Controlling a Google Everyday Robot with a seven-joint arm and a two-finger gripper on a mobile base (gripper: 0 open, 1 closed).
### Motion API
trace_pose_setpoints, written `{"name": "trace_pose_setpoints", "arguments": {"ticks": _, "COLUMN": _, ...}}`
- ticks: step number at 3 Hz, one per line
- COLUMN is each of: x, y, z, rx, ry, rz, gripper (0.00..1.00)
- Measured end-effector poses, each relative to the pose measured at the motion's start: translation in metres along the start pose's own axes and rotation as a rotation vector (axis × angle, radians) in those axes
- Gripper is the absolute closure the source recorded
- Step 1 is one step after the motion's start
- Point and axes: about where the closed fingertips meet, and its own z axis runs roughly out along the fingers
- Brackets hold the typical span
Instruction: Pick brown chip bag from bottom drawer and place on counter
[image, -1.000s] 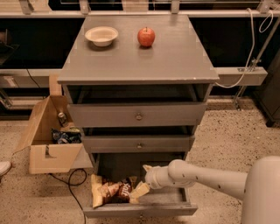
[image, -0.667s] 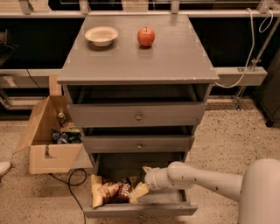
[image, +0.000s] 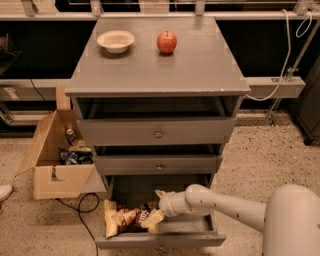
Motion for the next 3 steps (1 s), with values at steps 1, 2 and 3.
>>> {"name": "trace_pose_setpoints", "arguments": {"ticks": 1, "x": -0.001, "y": -0.005, "z": 0.027, "rx": -0.051, "ry": -0.021, "rz": -0.062, "gripper": 0.00}}
{"name": "trace_pose_setpoints", "arguments": {"ticks": 2, "x": 0.004, "y": -0.012, "z": 0.048, "rx": -0.079, "ry": -0.038, "rz": -0.089, "gripper": 0.00}}
{"name": "trace_pose_setpoints", "arguments": {"ticks": 3, "x": 0.014, "y": -0.019, "z": 0.068, "rx": -0.080, "ry": -0.019, "rz": -0.103, "gripper": 0.00}}
